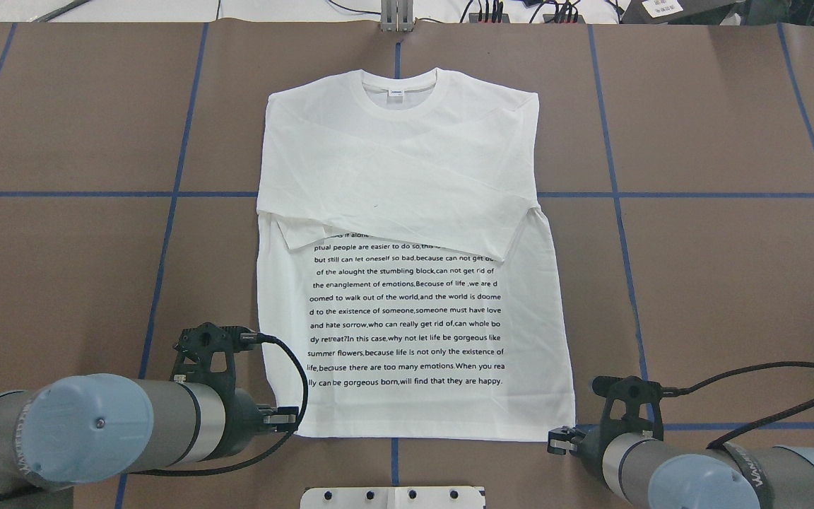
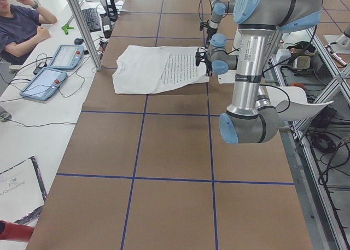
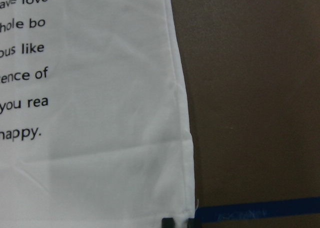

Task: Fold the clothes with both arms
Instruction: 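Pinch the hem corners nearest the robot firmly with both grippers, then lift the hem with both grippers and fold it toward the collar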

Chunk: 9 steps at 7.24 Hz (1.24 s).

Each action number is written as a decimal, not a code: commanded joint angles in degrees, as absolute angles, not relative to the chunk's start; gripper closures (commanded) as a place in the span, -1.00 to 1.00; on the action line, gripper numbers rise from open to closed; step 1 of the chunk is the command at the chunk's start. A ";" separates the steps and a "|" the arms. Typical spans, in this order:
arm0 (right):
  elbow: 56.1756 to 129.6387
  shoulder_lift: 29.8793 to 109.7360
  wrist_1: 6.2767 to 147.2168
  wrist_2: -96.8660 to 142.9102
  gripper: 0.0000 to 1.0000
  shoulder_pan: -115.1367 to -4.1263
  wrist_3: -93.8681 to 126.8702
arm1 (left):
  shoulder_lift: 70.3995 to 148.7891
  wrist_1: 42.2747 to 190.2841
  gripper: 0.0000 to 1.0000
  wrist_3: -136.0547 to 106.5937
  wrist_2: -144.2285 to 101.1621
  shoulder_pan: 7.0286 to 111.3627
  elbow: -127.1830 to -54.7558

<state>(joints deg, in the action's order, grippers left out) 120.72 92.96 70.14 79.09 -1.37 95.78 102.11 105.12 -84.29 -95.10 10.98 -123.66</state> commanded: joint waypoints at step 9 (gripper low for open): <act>147.57 88.89 101.65 102.19 1.00 -14.73 88.03 | 105.27 80.43 1.00 -78.14 -112.23 18.79 -143.02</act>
<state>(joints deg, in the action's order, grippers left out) 146.12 91.94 96.95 99.19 -10.84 92.60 103.34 82.96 -78.31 -110.38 16.43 -143.49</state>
